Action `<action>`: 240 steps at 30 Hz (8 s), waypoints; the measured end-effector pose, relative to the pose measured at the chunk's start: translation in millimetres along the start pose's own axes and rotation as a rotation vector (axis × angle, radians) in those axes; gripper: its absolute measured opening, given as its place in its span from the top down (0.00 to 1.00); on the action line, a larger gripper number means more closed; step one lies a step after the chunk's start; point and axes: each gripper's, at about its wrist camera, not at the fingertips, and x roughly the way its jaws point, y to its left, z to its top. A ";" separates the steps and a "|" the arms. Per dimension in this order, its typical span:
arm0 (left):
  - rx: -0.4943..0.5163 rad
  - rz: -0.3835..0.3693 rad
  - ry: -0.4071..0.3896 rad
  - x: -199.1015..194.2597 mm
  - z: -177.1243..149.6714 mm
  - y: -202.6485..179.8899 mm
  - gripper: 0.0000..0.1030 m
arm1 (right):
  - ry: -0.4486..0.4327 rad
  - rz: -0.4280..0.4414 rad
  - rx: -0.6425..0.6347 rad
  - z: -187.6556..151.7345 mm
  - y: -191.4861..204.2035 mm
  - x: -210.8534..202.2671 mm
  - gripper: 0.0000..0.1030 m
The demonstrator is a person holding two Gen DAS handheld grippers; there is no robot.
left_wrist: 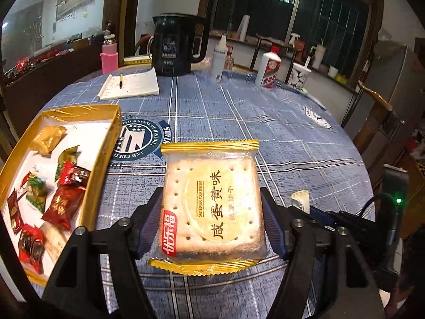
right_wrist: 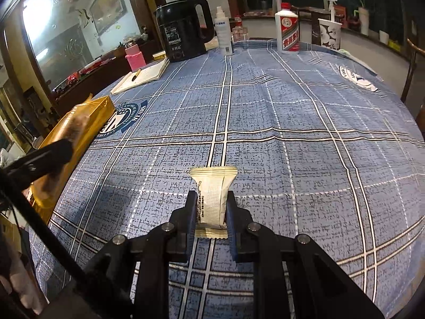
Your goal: Organize snacks
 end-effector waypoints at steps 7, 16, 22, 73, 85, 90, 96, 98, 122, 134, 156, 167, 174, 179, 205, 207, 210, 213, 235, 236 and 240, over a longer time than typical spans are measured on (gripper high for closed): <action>-0.030 -0.022 -0.010 -6.3 -14.4 5.1 0.32 | -0.019 -0.002 -0.019 -8.7 16.6 -13.4 0.82; -0.033 -0.053 0.003 -12.4 -28.7 3.3 0.32 | -0.031 0.005 -0.027 -15.5 30.9 -23.9 0.81; -0.041 -0.065 -0.001 -17.3 -32.4 5.6 0.32 | -0.034 -0.002 -0.030 -18.5 38.0 -27.3 0.81; 0.040 0.207 -0.108 -47.2 -49.4 28.1 0.32 | -0.028 0.023 -0.134 -27.5 92.0 -29.2 0.81; 0.046 0.217 -0.118 -52.4 -49.0 28.7 0.32 | -0.033 0.024 -0.142 -27.5 97.4 -32.8 0.81; 0.045 0.217 -0.119 -52.3 -49.2 28.4 0.32 | -0.035 0.021 -0.146 -28.8 102.2 -35.1 0.81; 0.040 0.211 -0.124 -55.6 -49.0 29.7 0.32 | -0.042 0.019 -0.155 -28.3 107.9 -36.9 0.81; 0.036 0.206 -0.128 -58.6 -48.9 31.2 0.32 | -0.042 0.019 -0.158 -28.0 110.0 -37.2 0.81; -0.164 0.298 -0.192 -96.9 -16.6 171.9 0.32 | 0.025 0.264 -0.196 24.3 176.9 -15.6 0.82; -0.180 0.298 -0.100 -61.5 15.9 222.8 0.32 | 0.097 0.314 -0.285 73.9 243.4 49.7 0.81; -0.242 0.323 -0.034 -35.3 12.7 251.7 0.27 | 0.197 0.320 -0.263 91.0 269.1 111.2 0.75; -0.216 0.369 -0.106 -69.9 -4.9 212.7 0.23 | 0.131 0.337 -0.279 70.3 257.2 69.9 0.71; -0.190 0.435 -0.189 -93.6 -23.1 170.7 0.20 | 0.092 0.315 -0.315 30.2 238.3 38.7 0.68; -0.179 0.459 -0.192 -95.7 -33.6 147.9 0.19 | 0.069 0.297 -0.298 4.8 216.2 19.6 0.66; -0.057 0.439 -0.148 -88.4 -49.9 54.0 0.19 | -0.037 0.247 -0.140 -28.2 135.8 -32.5 0.61; -0.051 0.437 -0.151 -88.3 -50.0 51.2 0.19 | -0.041 0.246 -0.143 -28.9 135.6 -33.5 0.61; -0.052 0.436 -0.166 -90.2 -49.5 49.1 0.19 | -0.045 0.245 -0.148 -29.4 135.5 -34.0 0.61; -0.063 0.442 -0.200 -95.0 -49.0 49.7 0.19 | -0.050 0.244 -0.154 -29.6 135.5 -34.6 0.61; -0.110 0.547 -0.414 -127.8 -70.5 61.8 0.11 | -0.141 0.222 -0.333 -48.0 172.1 -50.8 0.57; -0.117 0.538 -0.404 -126.3 -71.8 62.4 0.11 | -0.143 0.223 -0.342 -48.5 173.8 -50.3 0.57; -0.148 0.502 -0.369 -121.0 -73.6 70.6 0.11 | -0.133 0.225 -0.360 -50.8 179.2 -46.2 0.56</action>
